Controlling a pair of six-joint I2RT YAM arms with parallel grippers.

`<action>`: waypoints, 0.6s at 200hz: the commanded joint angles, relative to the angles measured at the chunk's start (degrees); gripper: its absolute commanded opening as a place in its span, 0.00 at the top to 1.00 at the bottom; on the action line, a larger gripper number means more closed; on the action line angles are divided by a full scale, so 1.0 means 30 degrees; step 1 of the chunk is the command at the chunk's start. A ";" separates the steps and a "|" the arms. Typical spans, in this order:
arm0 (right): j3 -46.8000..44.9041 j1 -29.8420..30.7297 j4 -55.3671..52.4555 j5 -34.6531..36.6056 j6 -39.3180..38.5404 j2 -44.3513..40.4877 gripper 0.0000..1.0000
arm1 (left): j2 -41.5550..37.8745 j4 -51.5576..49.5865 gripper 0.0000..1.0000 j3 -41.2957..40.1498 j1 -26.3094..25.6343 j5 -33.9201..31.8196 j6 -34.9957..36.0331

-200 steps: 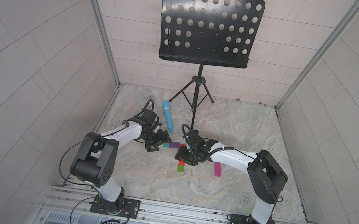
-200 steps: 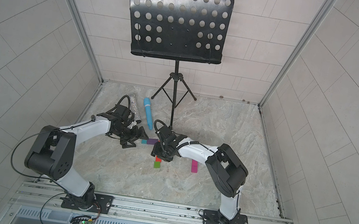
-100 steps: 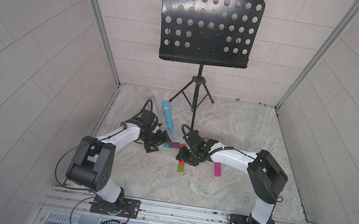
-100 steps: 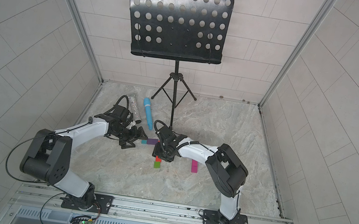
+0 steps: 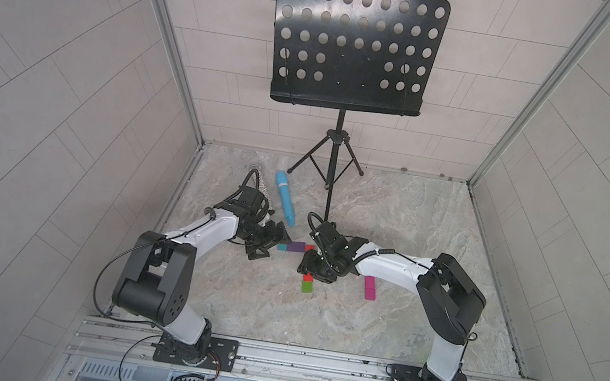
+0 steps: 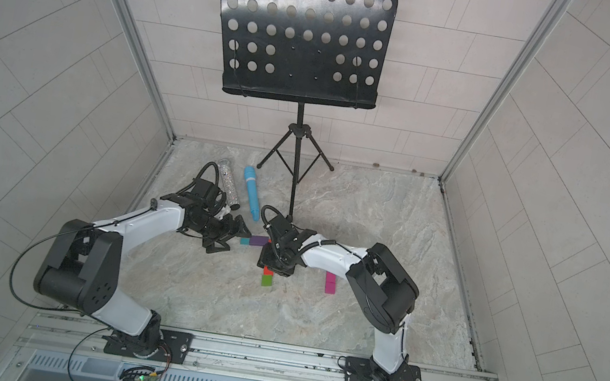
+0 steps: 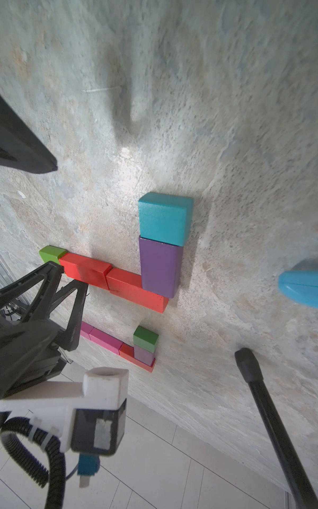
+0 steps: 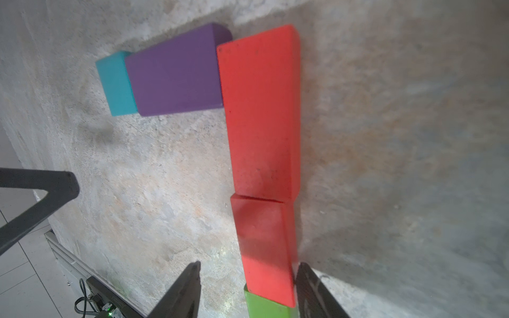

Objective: Assemble the number 7 with building blocks
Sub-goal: Adjust the building block at the center of the board.

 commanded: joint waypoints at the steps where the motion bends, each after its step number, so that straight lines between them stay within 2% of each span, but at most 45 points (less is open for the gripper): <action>1: 0.0345 0.0110 0.0015 0.0192 0.0331 0.0244 0.41 | -0.0062 0.0192 0.09 -0.0233 -0.0083 0.0047 -0.0104; 92: 0.0361 0.0222 -0.1247 0.1782 0.0445 -0.1556 0.38 | -0.1209 0.0280 0.09 -0.1081 -0.0344 0.0180 -0.0422; 113: -0.0186 0.0350 -0.0792 0.2381 0.0448 -0.2366 0.38 | -0.2088 0.1035 0.11 -0.1927 -0.0632 -0.0077 -0.0999; 120: -0.0360 0.0320 -0.0713 0.2560 0.0427 -0.2627 0.38 | -0.2424 0.1555 0.12 -0.2292 -0.0750 -0.0188 -0.1988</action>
